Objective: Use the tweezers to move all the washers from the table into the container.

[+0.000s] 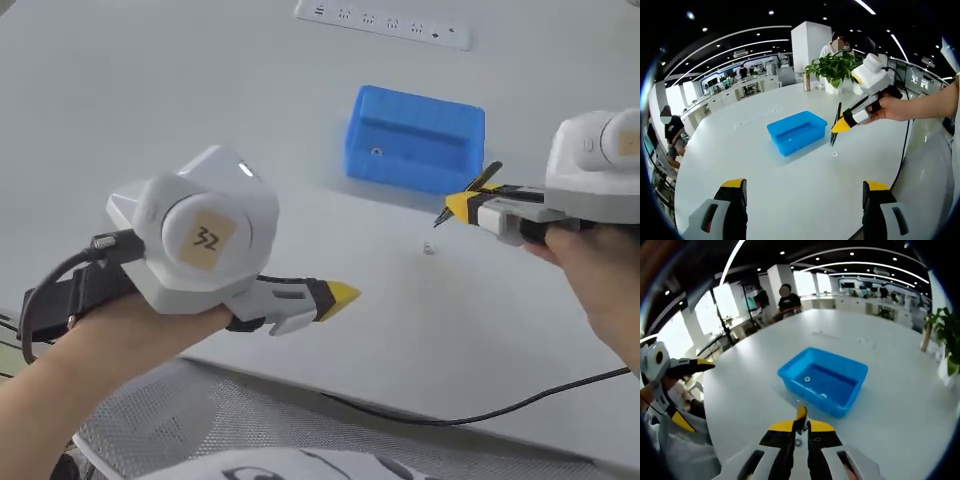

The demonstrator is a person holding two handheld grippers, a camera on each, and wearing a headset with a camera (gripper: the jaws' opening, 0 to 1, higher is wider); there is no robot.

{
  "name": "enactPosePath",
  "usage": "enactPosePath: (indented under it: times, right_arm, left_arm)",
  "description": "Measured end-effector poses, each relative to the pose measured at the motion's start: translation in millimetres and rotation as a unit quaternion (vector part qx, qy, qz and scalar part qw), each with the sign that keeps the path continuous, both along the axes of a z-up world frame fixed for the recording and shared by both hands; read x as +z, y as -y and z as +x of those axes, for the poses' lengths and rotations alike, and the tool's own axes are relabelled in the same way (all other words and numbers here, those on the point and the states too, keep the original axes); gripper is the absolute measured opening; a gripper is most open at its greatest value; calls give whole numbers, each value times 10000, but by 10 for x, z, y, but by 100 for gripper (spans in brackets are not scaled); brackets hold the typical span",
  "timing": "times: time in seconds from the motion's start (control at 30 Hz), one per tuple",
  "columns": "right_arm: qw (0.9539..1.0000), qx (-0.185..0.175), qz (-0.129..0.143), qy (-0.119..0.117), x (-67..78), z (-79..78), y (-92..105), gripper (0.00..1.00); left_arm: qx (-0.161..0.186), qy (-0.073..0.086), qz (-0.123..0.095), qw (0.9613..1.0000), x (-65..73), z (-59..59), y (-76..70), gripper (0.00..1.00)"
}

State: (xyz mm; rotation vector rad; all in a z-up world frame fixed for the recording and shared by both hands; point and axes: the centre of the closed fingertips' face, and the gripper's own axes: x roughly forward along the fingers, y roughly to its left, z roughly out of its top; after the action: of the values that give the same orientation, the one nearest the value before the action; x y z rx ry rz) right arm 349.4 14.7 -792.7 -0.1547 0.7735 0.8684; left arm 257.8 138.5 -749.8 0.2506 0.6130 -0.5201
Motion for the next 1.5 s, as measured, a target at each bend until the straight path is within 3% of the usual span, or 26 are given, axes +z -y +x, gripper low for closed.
enactPosePath:
  times: [0.3, 0.67, 1.13, 1.5]
  right_arm:
    - [9998, 64, -132, -121, -163, -53, 2, 5]
    - [9995, 158, -251, 46, -182, -40, -2, 5]
    - [9995, 163, -265, 79, -184, -47, -17, 5]
    - [9982, 306, -463, 228, -218, -45, -13, 5]
  left_arm:
    - [4, -5, -7, 10000, -7, 2, -9, 98]
    - [29, -33, 12, 10000, -29, -23, -33, 98]
    - [23, -41, 78, 10000, -41, -33, -50, 98]
    - [27, -47, 79, 10000, -52, -35, -59, 97]
